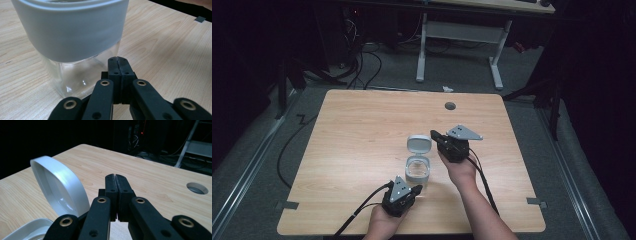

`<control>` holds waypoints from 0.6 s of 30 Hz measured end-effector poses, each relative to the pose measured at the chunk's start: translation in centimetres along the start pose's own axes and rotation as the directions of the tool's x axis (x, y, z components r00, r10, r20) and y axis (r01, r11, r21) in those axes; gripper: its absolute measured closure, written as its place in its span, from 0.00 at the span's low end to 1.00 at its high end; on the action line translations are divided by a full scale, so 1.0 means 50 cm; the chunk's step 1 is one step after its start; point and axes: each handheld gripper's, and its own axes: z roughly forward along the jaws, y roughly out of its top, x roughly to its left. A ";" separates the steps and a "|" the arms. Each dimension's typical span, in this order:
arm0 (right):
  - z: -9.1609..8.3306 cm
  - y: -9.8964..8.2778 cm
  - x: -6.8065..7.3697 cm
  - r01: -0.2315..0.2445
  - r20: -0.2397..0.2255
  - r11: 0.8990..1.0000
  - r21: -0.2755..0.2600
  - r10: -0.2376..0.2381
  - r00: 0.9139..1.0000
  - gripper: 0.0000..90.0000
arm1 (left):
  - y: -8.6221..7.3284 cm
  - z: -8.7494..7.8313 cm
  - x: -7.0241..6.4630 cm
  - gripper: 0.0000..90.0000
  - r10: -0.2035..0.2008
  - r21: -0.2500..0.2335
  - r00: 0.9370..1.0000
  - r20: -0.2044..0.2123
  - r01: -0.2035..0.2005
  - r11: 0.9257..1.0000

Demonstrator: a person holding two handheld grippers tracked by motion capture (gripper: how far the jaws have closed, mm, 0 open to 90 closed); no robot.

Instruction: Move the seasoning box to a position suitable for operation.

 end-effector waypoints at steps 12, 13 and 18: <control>0.000 0.003 0.010 0.011 -0.015 1.000 -0.006 -0.011 1.000 0.99 | -0.005 0.002 0.002 1.00 -0.001 -0.003 1.000 0.000 0.001 1.000; 0.000 0.003 0.010 0.011 -0.015 1.000 -0.006 -0.011 1.000 0.99 | -0.005 0.002 0.002 1.00 -0.001 -0.003 1.000 0.000 0.001 1.000; -0.007 0.003 0.020 0.023 -0.022 1.000 -0.006 -0.023 0.999 0.99 | -0.004 0.002 0.002 1.00 -0.005 -0.003 1.000 0.001 0.005 1.000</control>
